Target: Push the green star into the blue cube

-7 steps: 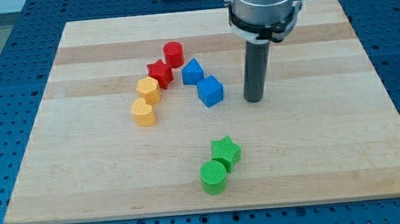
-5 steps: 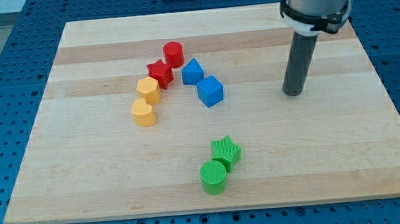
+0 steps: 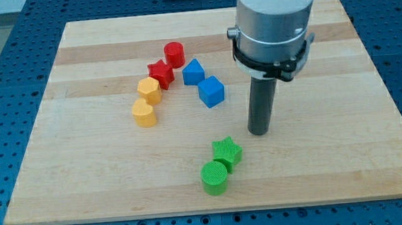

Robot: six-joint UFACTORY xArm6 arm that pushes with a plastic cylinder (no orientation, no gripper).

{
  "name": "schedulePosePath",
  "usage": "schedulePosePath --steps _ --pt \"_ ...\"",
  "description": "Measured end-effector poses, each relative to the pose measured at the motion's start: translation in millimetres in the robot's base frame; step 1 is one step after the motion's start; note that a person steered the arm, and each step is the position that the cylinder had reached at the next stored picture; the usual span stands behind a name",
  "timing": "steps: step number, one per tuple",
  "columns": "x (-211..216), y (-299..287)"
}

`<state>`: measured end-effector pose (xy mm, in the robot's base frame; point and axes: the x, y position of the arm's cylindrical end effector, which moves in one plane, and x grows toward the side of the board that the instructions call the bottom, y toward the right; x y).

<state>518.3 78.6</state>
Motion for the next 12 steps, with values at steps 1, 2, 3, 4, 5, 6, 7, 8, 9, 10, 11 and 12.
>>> schedulePosePath --steps 1,2,3,4,5,6,7,8,9,10,11,12 --pt "84 40" --pt "101 40" --pt "101 33" --pt "100 16" --pt "100 7" --pt "77 6" --pt "52 1" --pt "53 -2" --pt "84 -2" --pt "100 -3" --pt "100 -20" --pt "92 -62"
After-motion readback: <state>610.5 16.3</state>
